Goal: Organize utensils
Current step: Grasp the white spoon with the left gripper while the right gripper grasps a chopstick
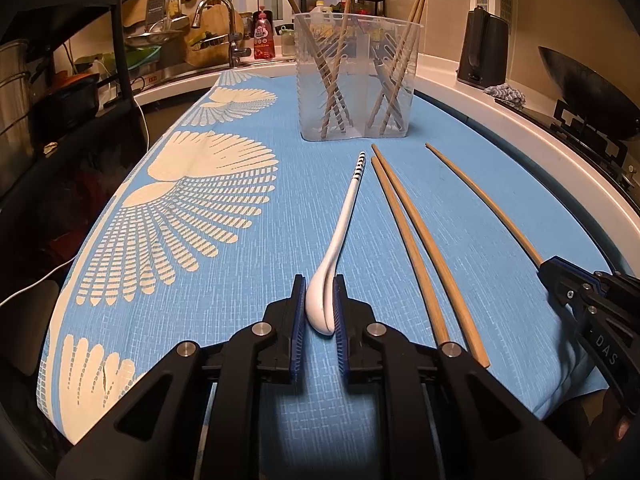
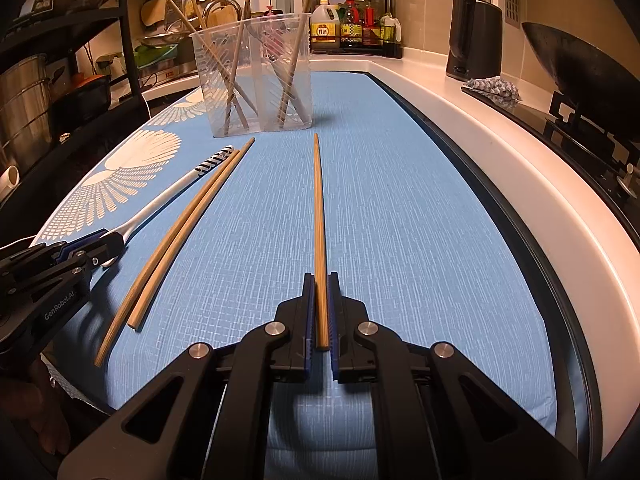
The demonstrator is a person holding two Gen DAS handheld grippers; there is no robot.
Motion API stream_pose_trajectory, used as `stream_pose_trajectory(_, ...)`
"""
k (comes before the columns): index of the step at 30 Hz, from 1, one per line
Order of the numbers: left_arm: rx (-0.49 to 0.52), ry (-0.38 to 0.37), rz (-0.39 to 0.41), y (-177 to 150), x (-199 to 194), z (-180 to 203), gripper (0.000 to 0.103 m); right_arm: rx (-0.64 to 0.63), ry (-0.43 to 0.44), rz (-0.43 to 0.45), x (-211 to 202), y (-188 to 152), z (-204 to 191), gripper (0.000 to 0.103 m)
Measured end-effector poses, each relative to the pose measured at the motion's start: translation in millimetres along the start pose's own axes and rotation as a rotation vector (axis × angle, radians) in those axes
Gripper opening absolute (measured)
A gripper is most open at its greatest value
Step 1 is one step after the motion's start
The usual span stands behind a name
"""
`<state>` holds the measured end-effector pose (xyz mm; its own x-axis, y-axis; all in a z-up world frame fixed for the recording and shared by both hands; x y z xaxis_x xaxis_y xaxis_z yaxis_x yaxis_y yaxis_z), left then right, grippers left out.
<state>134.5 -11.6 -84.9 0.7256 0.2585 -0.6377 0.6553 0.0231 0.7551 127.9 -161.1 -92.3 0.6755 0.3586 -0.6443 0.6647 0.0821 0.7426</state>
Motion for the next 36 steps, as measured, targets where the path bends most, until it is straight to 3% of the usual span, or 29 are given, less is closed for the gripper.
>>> stream_pose_trajectory(25,-0.003,-0.004,0.004,2.5,-1.0,1.5,0.011,0.011,0.014,-0.004,-0.3,1.2,-0.7,0.006)
stream_pose_trajectory(36,-0.019,-0.009,0.058,16.0,-15.3,-3.7,0.011,-0.012,0.009,0.058,-26.4,22.6,-7.8,0.006)
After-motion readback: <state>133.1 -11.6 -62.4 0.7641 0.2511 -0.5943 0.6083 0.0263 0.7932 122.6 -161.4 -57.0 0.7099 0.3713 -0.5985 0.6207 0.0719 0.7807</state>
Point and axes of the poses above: each gripper's, at about its wrist camera, not at the fingertips, and x roughly the way its jaws point, z to its right, y to its top, the point moved 10 cm from there along x, roughly the way its jaws point, and after that the axes turned 14 degrees about y, right-handed, at the moved point
